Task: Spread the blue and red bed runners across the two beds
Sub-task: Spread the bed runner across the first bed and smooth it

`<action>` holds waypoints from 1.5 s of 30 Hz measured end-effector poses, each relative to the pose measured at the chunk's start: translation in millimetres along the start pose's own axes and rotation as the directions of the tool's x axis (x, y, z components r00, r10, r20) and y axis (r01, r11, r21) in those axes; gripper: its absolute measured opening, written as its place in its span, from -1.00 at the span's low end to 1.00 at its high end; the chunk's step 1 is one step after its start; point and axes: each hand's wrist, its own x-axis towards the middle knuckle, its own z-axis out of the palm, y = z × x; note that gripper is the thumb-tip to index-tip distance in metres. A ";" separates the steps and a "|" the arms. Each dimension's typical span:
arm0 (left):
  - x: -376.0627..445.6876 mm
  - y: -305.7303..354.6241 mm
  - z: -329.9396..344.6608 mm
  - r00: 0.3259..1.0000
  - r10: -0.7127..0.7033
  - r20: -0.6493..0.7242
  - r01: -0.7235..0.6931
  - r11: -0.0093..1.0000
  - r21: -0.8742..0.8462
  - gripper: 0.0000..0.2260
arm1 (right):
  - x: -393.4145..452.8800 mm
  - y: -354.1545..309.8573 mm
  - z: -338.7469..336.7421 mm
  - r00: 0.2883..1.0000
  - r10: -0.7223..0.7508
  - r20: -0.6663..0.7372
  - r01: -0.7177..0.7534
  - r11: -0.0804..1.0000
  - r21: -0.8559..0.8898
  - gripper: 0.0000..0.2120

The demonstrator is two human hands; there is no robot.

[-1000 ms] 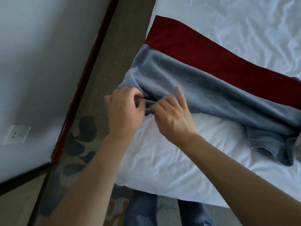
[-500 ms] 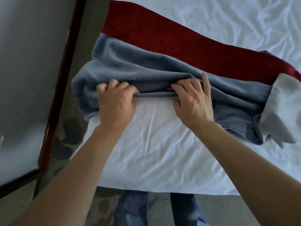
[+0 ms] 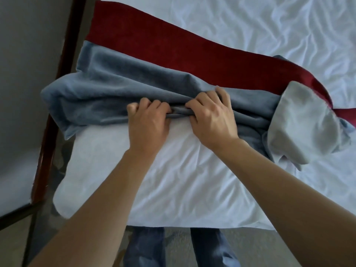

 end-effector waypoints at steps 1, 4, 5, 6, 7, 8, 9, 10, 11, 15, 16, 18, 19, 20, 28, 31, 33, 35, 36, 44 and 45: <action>1.0 -6.2 -1.4 1.000 -0.012 -0.007 0.012 1.000 0.005 -0.94 | -3.3 8.4 -4.3 1.000 0.008 0.019 -0.008 1.000 -0.008 -0.77; 0.2 -26.6 -8.9 0.998 -0.040 -0.039 0.041 0.999 0.030 -0.91 | -19.6 44.5 -20.4 0.996 0.055 0.074 -0.053 0.998 -0.034 -0.64; 1.0 -27.1 -11.1 0.998 -0.049 -0.045 0.051 0.998 0.031 -0.91 | -25.1 55.9 -25.4 0.994 0.070 0.087 -0.066 0.997 -0.043 -0.61; 2.1 -22.2 -12.8 0.997 -0.058 -0.048 0.059 0.998 0.022 -0.92 | -29.6 64.7 -29.6 0.992 0.079 0.098 -0.075 0.996 -0.051 -0.60; 3.7 -13.5 -13.9 0.997 -0.060 -0.053 0.061 0.998 0.011 -0.94 | -32.9 70.7 -32.5 0.991 0.085 0.105 -0.080 0.995 -0.054 -0.59; 5.7 -0.9 -13.9 0.997 -0.048 -0.055 0.048 0.999 -0.005 -0.97 | -35.0 75.2 -34.4 0.990 0.089 0.105 -0.084 0.995 -0.049 -0.58; 7.7 15.3 -13.5 0.998 -0.025 -0.054 0.024 0.999 -0.025 -0.96 | -36.4 78.4 -35.7 0.991 0.091 0.100 -0.088 0.995 -0.037 -0.58; 9.5 33.7 -12.6 0.999 0.010 -0.051 -0.012 0.999 -0.048 -0.91 | -37.7 81.1 -36.7 0.992 0.090 0.090 -0.088 0.996 -0.022 -0.58; 10.9 53.4 -11.6 0.997 0.052 -0.051 -0.055 0.996 -0.068 -0.88 | -39.5 83.7 -37.7 0.994 0.086 0.073 -0.086 0.996 -0.007 -0.58; 17.5 127.2 -8.6 0.986 0.148 -0.075 -0.156 0.980 -0.124 -0.84 | -50.3 97.1 -44.6 0.997 0.071 0.001 -0.071 0.997 0.033 -0.68; 19.7 141.7 -8.8 0.985 0.155 -0.069 -0.163 0.978 -0.130 -0.83 | -53.6 101.5 -47.4 0.997 0.079 -0.005 -0.078 0.996 0.040 -0.68; 23.3 165.6 -9.0 0.982 0.181 -0.049 -0.186 0.975 -0.124 -0.82 | -61.7 113.2 -53.9 0.995 0.101 -0.020 -0.100 0.994 0.048 -0.67; 24.1 175.0 -8.8 0.979 0.199 -0.043 -0.202 0.972 -0.123 -0.82 | -67.1 120.1 -57.2 0.993 0.109 -0.032 -0.108 0.993 0.048 -0.68; 24.0 182.9 -9.0 0.976 0.214 -0.039 -0.217 0.968 -0.129 -0.82 | -73.1 126.9 -60.6 0.993 0.114 -0.043 -0.112 0.993 0.046 -0.70; 19.8 248.6 -10.7 0.946 0.324 0.012 -0.311 0.917 -0.249 -0.86 | -117.6 172.6 -82.6 0.972 0.209 -0.104 -0.210 0.978 0.009 -0.78; 20.0 267.8 -4.5 0.926 0.373 0.049 -0.348 0.899 -0.264 -0.85 | -135.4 184.7 -84.5 0.964 0.251 -0.093 -0.254 0.967 -0.022 -0.85; 19.9 277.5 0.0 0.919 0.389 0.067 -0.361 0.896 -0.259 -0.85 | -143.7 192.1 -83.3 0.955 0.276 -0.111 -0.282 0.958 -0.045 -0.91; 18.1 288.0 5.0 0.906 0.414 0.092 -0.382 0.891 -0.246 -0.86 | -151.6 199.0 -82.2 0.948 0.299 -0.110 -0.307 0.950 -0.058 -0.92; 16.7 292.5 8.0 0.899 0.424 0.108 -0.390 0.889 -0.242 -0.86 | -156.9 202.0 -80.9 0.945 0.308 -0.111 -0.316 0.947 -0.062 -0.90; 13.3 341.6 26.9 0.856 0.470 0.215 -0.435 0.880 -0.192 -0.83 | -201.1 246.3 -80.7 0.911 0.391 -0.133 -0.401 0.914 -0.060 -0.82; 13.7 352.5 28.7 0.855 0.473 0.213 -0.441 0.879 -0.182 -0.84 | -206.3 254.0 -82.7 0.904 0.404 -0.137 -0.414 0.909 -0.053 -0.81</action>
